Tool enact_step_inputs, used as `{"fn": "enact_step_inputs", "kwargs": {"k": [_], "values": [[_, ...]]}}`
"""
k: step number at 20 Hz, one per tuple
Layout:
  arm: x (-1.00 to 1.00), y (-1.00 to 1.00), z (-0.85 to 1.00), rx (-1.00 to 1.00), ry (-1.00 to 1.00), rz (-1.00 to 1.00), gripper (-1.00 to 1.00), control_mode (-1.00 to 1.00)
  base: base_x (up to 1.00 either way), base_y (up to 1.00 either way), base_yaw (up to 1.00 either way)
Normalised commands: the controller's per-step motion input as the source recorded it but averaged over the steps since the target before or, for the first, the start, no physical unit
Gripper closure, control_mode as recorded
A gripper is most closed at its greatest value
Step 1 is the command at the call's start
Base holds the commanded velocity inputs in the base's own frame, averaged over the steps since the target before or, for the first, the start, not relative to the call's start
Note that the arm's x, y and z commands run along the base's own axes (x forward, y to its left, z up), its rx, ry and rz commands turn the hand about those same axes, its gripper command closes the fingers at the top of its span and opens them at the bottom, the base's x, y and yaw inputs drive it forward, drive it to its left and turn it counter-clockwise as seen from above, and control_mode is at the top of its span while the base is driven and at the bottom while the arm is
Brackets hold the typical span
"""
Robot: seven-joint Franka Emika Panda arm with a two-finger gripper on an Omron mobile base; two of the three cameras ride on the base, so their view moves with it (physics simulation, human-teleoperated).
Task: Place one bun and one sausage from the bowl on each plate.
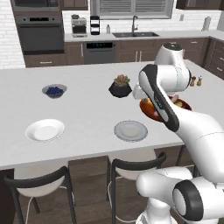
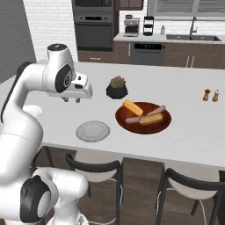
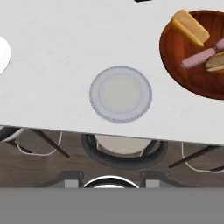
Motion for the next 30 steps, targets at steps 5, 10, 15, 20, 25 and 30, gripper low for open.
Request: {"fn": "enact_step_inputs", "kwargs": {"k": [5,10,15,20,25,30], "values": [[-0.08,-0.64,-0.05,0.03,0.03,-0.22,-1.00,-1.00,0.00,0.00,0.00],[0.00,-1.00,-0.14,0.11,0.13,-0.37,-1.00,-1.00,0.00,0.00,0.00],[0.02,-1.00,-0.22,0.12,0.17,-0.34,-1.00,-1.00,0.00,0.00,0.00],[0.24,-1.00,-0.39,0.11,0.24,-0.27,-1.00,-1.00,0.00,0.00,0.00],[0.84,-0.66,-0.56,0.00,0.01,-0.15,-1.00,-1.00,0.00,0.00,0.00],[1.00,-0.16,-0.79,-0.07,-0.12,-0.02,-1.00,-1.00,0.00,0.00,0.00]]}}
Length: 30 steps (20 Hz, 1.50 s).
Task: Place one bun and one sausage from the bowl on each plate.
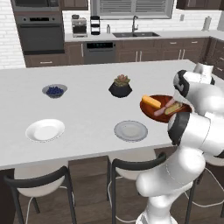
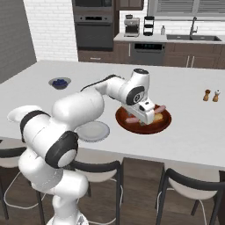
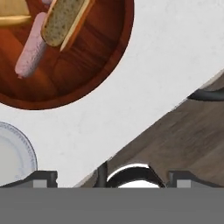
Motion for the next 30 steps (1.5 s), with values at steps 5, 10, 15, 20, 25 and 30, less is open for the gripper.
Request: {"fn": "enact_step_inputs", "kwargs": {"k": [5,10,15,20,25,30], "values": [[0.81,-0.17,-0.57,-0.01,0.00,-0.10,-1.00,-1.00,0.00,0.00,0.00],[0.60,-0.02,-0.19,0.00,-0.03,-0.07,-1.00,-1.00,0.00,0.00,0.00],[0.50,-0.01,-0.24,0.00,0.00,-0.03,-1.00,-1.00,0.00,0.00,0.00],[0.32,-0.16,-0.32,0.00,0.00,-0.04,-1.00,-1.00,0.00,0.00,0.00],[0.34,-0.09,-0.30,0.00,0.00,-0.05,-1.00,-1.00,0.00,0.00,0.00],[0.23,0.00,-0.29,0.00,0.00,-0.04,-1.00,-1.00,0.00,0.00,0.00]]}}
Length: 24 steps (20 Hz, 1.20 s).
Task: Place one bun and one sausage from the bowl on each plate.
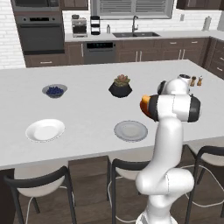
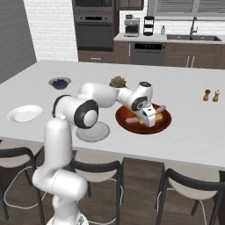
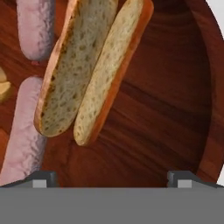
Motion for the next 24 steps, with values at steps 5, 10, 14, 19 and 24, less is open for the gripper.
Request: {"fn": "enact_step_inputs", "kwargs": {"k": [5,10,14,19,24], "values": [[0.13,0.00,-0.18,0.00,-0.01,-0.04,-1.00,-1.00,0.00,0.00,0.00],[0.06,-0.01,0.10,0.02,-0.04,-0.02,-1.00,-1.00,0.00,0.00,0.00],[0.44,0.00,-0.04,0.00,0.00,0.00,-1.00,-1.00,0.00,0.00,0.00],[0.36,-0.02,-0.22,0.00,0.00,0.00,-1.00,-1.00,0.00,0.00,0.00],[0.08,-0.04,-0.41,0.00,0.00,0.00,-1.00,-1.00,0.00,0.00,0.00]]}}
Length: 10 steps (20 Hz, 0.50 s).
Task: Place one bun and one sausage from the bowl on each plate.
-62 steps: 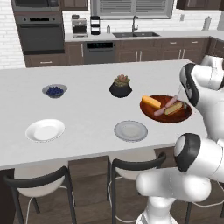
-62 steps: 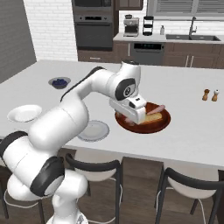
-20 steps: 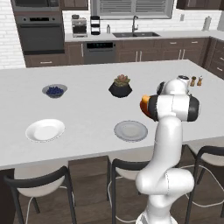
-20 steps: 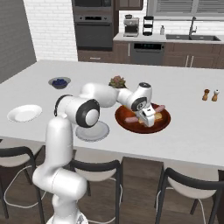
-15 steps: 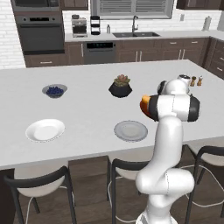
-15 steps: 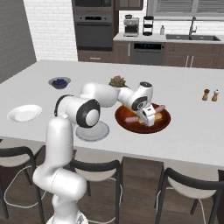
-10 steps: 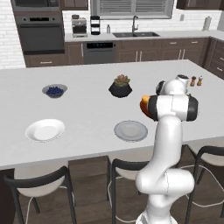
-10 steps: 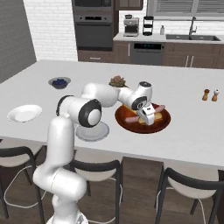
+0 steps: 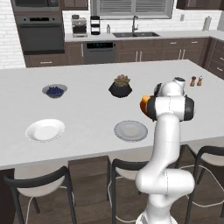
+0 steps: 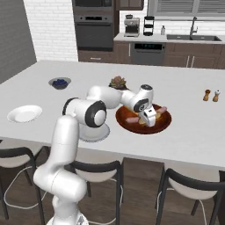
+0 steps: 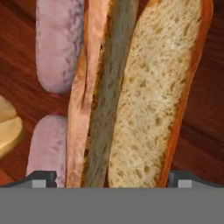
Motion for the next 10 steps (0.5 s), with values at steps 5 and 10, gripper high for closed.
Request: {"fn": "enact_step_inputs", "kwargs": {"k": [5,10], "values": [[0.06,-0.02,-0.29,-0.03,0.00,0.00,1.00,-1.00,0.00,0.00,0.00],[-0.34,0.02,0.13,0.00,-0.05,0.00,1.00,-1.00,0.00,0.00,0.00]]}}
